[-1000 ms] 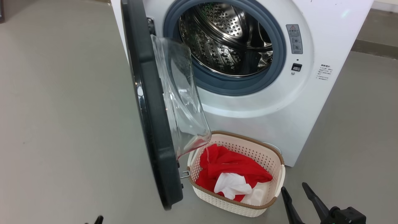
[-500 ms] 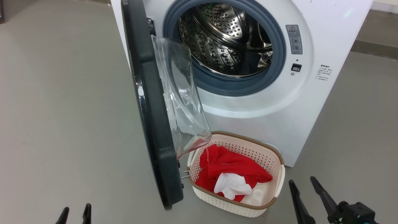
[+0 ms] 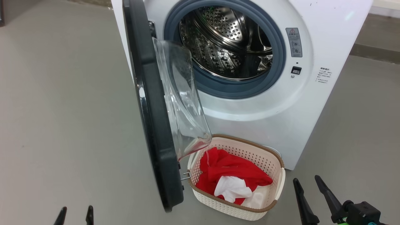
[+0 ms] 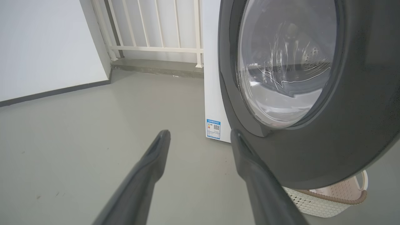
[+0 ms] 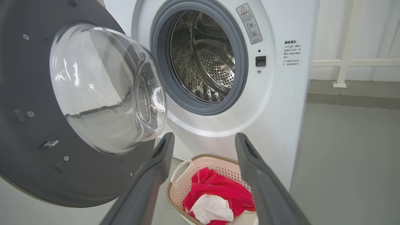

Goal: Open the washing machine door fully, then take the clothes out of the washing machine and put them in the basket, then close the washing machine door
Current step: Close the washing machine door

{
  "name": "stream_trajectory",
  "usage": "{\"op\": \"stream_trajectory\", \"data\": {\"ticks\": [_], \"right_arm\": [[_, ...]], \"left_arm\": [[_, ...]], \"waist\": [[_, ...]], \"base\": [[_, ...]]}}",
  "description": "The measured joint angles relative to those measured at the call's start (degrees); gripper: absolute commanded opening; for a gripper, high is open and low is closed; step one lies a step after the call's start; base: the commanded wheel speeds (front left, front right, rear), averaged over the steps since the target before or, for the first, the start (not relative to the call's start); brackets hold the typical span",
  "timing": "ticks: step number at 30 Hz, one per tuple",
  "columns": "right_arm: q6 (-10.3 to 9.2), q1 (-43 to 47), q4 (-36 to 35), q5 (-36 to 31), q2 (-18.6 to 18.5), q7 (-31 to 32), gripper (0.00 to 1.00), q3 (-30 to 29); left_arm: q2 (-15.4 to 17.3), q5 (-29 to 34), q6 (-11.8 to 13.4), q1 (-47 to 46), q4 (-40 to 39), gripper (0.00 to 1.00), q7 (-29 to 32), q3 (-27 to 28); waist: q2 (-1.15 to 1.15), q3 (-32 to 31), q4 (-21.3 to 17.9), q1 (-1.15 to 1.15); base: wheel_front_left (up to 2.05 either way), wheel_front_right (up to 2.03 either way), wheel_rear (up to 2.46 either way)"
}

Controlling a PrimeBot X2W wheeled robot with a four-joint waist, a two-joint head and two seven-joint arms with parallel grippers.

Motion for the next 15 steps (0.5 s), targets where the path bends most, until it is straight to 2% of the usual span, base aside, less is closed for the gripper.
{"op": "stream_trajectory", "data": {"ticks": [15], "right_arm": [[0.00,0.09,0.51,0.00,0.00,0.00,1.00,0.01]], "left_arm": [[-0.87,1.23,0.00,0.92,0.64,1.00,0.00,-0.14]], "waist": [[0.00,0.10,-0.36,0.00]], "base": [[0.00,0.00,0.00]]}}
